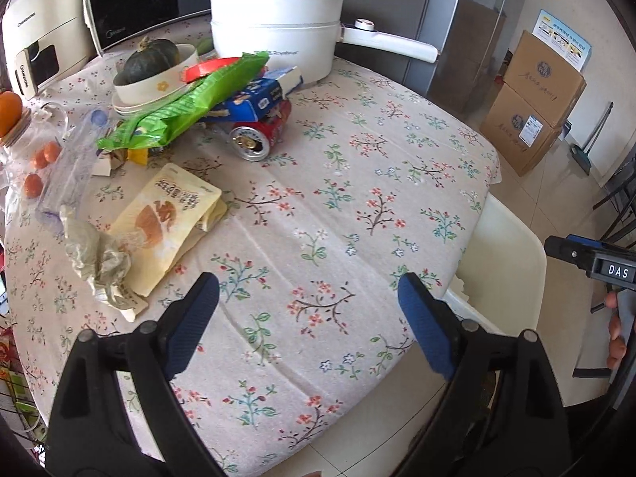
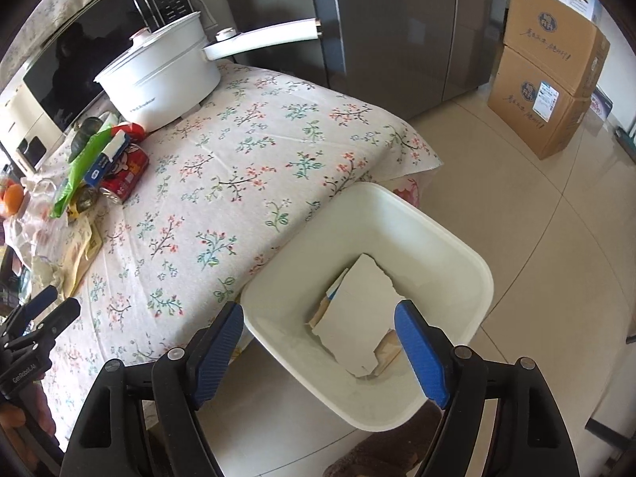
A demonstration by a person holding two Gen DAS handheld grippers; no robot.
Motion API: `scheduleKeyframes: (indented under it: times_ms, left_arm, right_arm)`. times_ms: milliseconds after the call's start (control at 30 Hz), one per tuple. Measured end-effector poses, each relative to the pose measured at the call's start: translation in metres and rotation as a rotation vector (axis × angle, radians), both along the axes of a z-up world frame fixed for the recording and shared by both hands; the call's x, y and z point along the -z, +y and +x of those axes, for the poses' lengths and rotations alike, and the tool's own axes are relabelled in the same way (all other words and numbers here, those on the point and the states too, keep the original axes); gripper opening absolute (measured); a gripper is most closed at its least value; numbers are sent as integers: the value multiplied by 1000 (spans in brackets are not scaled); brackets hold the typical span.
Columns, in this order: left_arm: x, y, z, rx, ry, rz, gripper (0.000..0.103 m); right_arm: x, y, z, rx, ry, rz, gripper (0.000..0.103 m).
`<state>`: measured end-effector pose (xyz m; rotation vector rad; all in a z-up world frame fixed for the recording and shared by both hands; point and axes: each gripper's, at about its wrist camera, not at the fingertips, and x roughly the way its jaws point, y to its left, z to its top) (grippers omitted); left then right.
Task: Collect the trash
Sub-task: 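Move both tools back to the table toward the crumpled tissue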
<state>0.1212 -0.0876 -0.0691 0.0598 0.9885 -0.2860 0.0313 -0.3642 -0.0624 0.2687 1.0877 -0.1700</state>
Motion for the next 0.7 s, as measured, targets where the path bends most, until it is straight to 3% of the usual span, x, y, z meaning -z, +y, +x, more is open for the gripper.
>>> scheduleKeyframes:
  times_ms: [433,600,700]
  left_arm:
    - [6,115,29,-261,-8,83,91]
    - [20,141,50,-327,9,64,90]
    - [31,144,59,-339,30,69,84]
  right_arm:
    - [-10,103,50,-164,-14,-2,84]
    - [-4,124,63,-182,1,3,84]
    - [-1,131,71,-182,12,12,84]
